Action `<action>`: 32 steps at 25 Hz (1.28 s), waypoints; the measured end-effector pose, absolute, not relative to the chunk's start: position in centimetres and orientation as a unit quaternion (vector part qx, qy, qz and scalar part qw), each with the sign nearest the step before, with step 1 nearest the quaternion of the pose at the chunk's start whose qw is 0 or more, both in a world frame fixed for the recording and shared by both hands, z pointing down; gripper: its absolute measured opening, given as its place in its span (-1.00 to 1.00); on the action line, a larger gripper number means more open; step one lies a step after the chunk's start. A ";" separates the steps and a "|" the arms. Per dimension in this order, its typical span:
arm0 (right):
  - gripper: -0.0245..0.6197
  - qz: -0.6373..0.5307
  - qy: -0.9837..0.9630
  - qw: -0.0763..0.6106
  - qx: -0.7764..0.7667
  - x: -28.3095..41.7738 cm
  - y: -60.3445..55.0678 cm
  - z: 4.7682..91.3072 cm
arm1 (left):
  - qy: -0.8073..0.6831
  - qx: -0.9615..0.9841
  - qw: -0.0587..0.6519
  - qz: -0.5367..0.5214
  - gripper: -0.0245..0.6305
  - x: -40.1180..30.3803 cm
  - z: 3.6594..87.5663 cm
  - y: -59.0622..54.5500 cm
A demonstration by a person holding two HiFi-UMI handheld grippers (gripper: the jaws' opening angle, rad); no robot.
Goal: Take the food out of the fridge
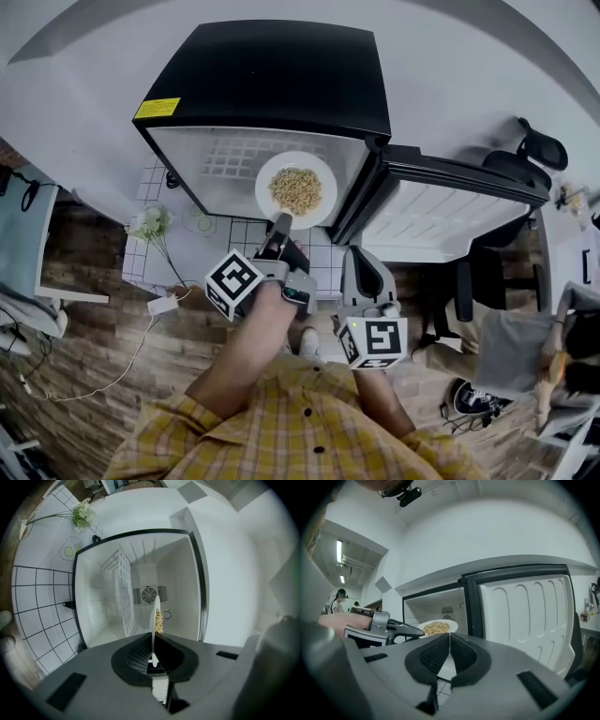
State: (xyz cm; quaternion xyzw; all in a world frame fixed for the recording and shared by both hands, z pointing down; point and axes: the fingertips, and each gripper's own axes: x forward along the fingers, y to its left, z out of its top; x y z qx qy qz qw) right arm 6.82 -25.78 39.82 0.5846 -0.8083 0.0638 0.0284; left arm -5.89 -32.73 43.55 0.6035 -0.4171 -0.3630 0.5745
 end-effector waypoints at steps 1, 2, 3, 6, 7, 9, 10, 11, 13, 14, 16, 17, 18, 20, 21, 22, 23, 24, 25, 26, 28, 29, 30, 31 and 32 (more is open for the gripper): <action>-0.90 0.064 -0.808 0.027 0.585 6.8 -25.6 39.8 | -0.418 0.604 0.572 -0.365 -0.87 -6.0 43.2 -32.3; -0.90 0.063 -0.809 0.025 0.584 6.8 -25.5 39.7 | -0.418 0.604 0.570 -0.368 -0.87 -6.2 42.9 -31.9; -0.90 0.062 -0.809 0.024 0.584 6.7 -25.4 39.6 | -0.417 0.603 0.570 -0.371 -0.87 -6.3 42.7 -31.5; -0.90 0.058 -0.810 0.020 0.583 6.6 -25.1 39.3 | -0.414 0.603 0.567 -0.378 -0.87 -6.5 41.9 -30.2; -0.90 0.057 -0.811 0.019 0.582 6.6 -25.0 39.2 | -0.412 0.605 0.564 -0.382 -0.87 -6.6 41.5 -29.8; -0.90 0.056 -0.812 0.018 0.580 6.4 -24.8 39.1 | -0.405 0.607 0.560 -0.391 -0.87 -6.6 40.9 -28.8; -0.90 0.055 -0.813 0.017 0.579 6.3 -24.8 39.0 | -0.404 0.605 0.562 -0.394 -0.87 -6.7 40.7 -28.3; -0.90 0.055 -0.814 0.017 0.578 6.2 -24.7 39.0 | -0.405 0.602 0.564 -0.395 -0.87 -6.7 40.7 -27.7; -0.90 0.055 -0.816 0.017 0.575 5.9 -24.6 38.9 | -0.405 0.600 0.563 -0.399 -0.87 -6.9 40.4 -26.9; -0.90 0.055 -0.817 0.017 0.574 5.8 -24.5 38.9 | -0.405 0.600 0.562 -0.401 -0.87 -6.9 40.3 -26.5; -0.90 0.055 -0.818 0.017 0.572 5.6 -24.3 38.9 | -0.404 0.599 0.562 -0.404 -0.87 -6.9 40.1 -25.7; -0.90 0.055 -0.819 0.017 0.571 5.5 -24.3 38.9 | -0.402 0.598 0.563 -0.406 -0.87 -6.9 39.9 -25.5; -0.90 0.055 -0.819 0.018 0.570 5.4 -24.2 38.9 | -0.399 0.597 0.564 -0.407 -0.87 -6.8 39.8 -25.2; -0.90 0.054 -0.820 0.020 0.570 5.3 -24.1 38.9 | -0.397 0.597 0.567 -0.406 -0.87 -6.7 39.8 -24.6; -0.90 0.054 -0.820 0.020 0.570 5.3 -24.0 38.9 | -0.397 0.596 0.569 -0.405 -0.87 -6.8 39.8 -24.2; -0.90 0.055 -0.820 0.020 0.570 5.3 -23.9 38.9 | -0.398 0.595 0.570 -0.404 -0.87 -6.8 39.9 -23.9; -0.90 0.056 -0.820 0.021 0.570 5.3 -23.8 38.9 | -0.398 0.594 0.571 -0.403 -0.87 -6.8 39.9 -23.6; -0.90 0.058 -0.820 0.022 0.569 5.4 -23.8 39.0 | -0.399 0.594 0.571 -0.402 -0.87 -6.8 40.0 -23.3; -0.90 0.059 -0.821 0.022 0.568 5.3 -23.7 39.1 | -0.399 0.594 0.572 -0.402 -0.87 -6.9 40.1 -23.1; -0.90 0.061 -0.822 0.023 0.566 5.3 -23.7 39.1 | -0.399 0.593 0.572 -0.402 -0.87 -7.0 40.1 -22.9; -0.90 0.062 -0.822 0.027 0.565 5.1 -23.5 39.3 | -0.398 0.590 0.574 -0.404 -0.87 -7.0 40.3 -22.5; -0.90 0.061 -0.822 0.030 0.566 5.1 -23.5 39.4 | -0.398 0.588 0.577 -0.404 -0.87 -7.0 40.4 -22.4; -0.90 0.059 -0.822 0.032 0.566 5.0 -23.4 39.4 | -0.397 0.586 0.579 -0.405 -0.87 -7.0 40.5 -22.3; -0.90 0.057 -0.822 0.033 0.566 5.0 -23.2 39.4 | -0.395 0.585 0.581 -0.405 -0.87 -7.0 40.5 -22.1; -0.90 0.054 -0.822 0.035 0.566 4.9 -23.1 39.4 | -0.395 0.584 0.582 -0.405 -0.87 -6.9 40.5 -22.0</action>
